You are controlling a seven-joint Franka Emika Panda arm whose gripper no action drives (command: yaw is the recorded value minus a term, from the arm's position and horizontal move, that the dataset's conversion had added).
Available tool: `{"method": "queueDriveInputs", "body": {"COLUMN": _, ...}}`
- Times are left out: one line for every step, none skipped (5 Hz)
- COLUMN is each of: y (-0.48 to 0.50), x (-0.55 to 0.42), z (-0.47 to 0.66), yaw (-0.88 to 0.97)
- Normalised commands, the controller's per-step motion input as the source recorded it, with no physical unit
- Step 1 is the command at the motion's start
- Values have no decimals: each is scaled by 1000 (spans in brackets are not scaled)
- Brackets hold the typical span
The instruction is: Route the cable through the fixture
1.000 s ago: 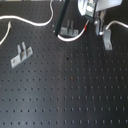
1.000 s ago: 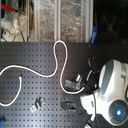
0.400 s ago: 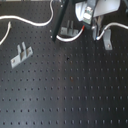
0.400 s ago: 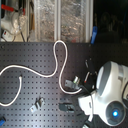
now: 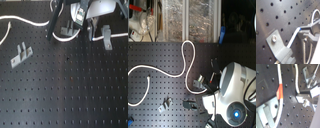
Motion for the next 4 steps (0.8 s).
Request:
{"method": "queueDriveInputs", "body": {"y": 0, "x": 0, "z": 16, "yaw": -37}}
{"method": "queueDriveInputs", "body": {"y": -8, "x": 2, "z": 0, "yaw": -809}}
{"method": "queueDriveInputs", "body": {"y": -18, "x": 5, "z": -107, "yaw": -809}}
{"method": "queueDriveInputs", "body": {"y": -128, "x": 56, "z": -108, "yaw": -620}}
